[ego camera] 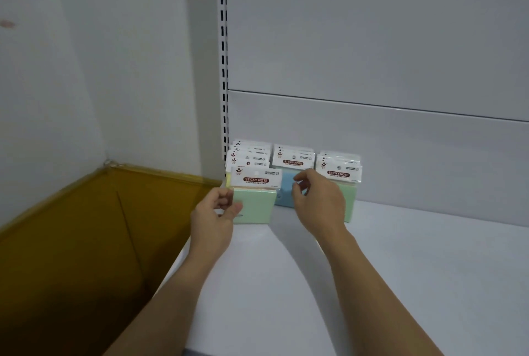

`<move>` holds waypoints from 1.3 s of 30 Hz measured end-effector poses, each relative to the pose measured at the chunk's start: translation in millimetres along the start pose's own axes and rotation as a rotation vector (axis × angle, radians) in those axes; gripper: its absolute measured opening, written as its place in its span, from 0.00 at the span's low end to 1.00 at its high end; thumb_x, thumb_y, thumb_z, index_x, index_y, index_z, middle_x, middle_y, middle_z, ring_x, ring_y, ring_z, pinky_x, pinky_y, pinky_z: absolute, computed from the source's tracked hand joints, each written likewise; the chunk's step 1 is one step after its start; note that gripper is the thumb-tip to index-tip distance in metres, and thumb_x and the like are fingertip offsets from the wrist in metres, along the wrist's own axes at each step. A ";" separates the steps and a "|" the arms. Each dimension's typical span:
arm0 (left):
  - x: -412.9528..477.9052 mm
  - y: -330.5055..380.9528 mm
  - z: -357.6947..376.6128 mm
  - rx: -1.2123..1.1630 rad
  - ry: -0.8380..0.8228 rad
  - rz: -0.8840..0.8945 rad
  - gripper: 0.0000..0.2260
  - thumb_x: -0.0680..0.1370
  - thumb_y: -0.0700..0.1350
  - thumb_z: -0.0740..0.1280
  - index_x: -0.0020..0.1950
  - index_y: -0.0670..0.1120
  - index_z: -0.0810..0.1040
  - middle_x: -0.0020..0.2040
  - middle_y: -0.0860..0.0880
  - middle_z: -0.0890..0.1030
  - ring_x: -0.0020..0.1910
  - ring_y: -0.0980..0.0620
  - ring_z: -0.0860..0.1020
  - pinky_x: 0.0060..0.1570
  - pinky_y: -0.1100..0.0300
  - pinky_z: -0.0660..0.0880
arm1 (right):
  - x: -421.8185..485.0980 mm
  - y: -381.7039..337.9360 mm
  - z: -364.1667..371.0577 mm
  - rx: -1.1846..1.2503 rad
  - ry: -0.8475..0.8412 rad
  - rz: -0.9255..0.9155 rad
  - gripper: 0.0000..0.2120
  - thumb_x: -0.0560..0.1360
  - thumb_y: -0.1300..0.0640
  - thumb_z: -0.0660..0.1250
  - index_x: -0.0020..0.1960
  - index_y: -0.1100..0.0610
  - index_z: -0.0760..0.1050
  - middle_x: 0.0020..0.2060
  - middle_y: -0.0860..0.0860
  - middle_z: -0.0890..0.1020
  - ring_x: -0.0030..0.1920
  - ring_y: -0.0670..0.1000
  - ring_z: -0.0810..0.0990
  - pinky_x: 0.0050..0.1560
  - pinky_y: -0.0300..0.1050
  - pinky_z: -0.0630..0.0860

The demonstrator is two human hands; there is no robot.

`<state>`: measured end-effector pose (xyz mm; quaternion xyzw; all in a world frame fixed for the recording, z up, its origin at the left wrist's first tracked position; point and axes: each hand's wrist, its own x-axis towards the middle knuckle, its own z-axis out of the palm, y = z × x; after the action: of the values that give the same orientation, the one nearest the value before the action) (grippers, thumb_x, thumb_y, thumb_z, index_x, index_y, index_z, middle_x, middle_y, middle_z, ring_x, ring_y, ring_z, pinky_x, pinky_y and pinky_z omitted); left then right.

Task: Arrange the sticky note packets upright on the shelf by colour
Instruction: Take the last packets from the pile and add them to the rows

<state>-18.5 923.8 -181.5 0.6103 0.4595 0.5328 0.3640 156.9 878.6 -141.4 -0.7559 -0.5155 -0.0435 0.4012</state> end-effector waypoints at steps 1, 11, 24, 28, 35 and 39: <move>0.3 0.6 -0.3 -0.011 0.006 -0.007 0.08 0.73 0.37 0.71 0.49 0.46 0.78 0.45 0.51 0.80 0.46 0.55 0.77 0.37 0.73 0.72 | -1.4 -1.0 -4.4 0.037 -0.068 -0.008 0.10 0.76 0.55 0.65 0.57 0.51 0.77 0.45 0.44 0.80 0.45 0.48 0.79 0.44 0.42 0.71; -10.3 28.0 15.0 -0.099 -0.151 -0.021 0.07 0.73 0.36 0.72 0.46 0.46 0.78 0.42 0.49 0.82 0.42 0.53 0.79 0.38 0.65 0.75 | -23.9 6.9 -32.8 0.256 -0.314 -0.037 0.11 0.71 0.53 0.74 0.50 0.52 0.76 0.40 0.44 0.79 0.37 0.41 0.76 0.40 0.37 0.73; -19.8 21.5 85.1 0.367 -0.316 0.315 0.14 0.74 0.46 0.71 0.58 0.50 0.77 0.46 0.56 0.78 0.45 0.55 0.76 0.48 0.57 0.75 | -8.5 80.0 -49.0 0.180 0.003 0.201 0.04 0.73 0.57 0.71 0.47 0.52 0.79 0.39 0.46 0.82 0.42 0.49 0.79 0.45 0.44 0.75; -15.2 11.9 83.0 0.581 -0.397 0.525 0.14 0.71 0.55 0.66 0.53 0.51 0.79 0.44 0.55 0.79 0.45 0.51 0.79 0.47 0.52 0.75 | -6.7 87.3 -40.3 0.178 0.032 0.271 0.06 0.73 0.55 0.71 0.48 0.52 0.76 0.38 0.45 0.81 0.42 0.49 0.79 0.45 0.46 0.75; -18.7 24.7 81.7 0.750 -0.594 0.520 0.26 0.70 0.67 0.53 0.58 0.54 0.77 0.52 0.57 0.77 0.55 0.53 0.74 0.58 0.55 0.67 | -8.8 93.7 -38.7 0.151 0.053 0.316 0.10 0.74 0.55 0.69 0.53 0.54 0.72 0.42 0.48 0.80 0.44 0.50 0.78 0.44 0.44 0.71; -35.6 29.6 80.6 0.965 -0.750 0.550 0.32 0.70 0.71 0.47 0.67 0.58 0.68 0.62 0.57 0.70 0.63 0.54 0.66 0.62 0.55 0.62 | -8.3 96.8 -39.6 0.113 0.015 0.316 0.10 0.75 0.53 0.68 0.54 0.53 0.72 0.41 0.46 0.79 0.43 0.48 0.77 0.45 0.45 0.73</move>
<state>65.7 884.4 -178.6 0.9434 0.3164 0.0928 0.0362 245.6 832.4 -173.1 -0.8034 -0.3888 0.0436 0.4490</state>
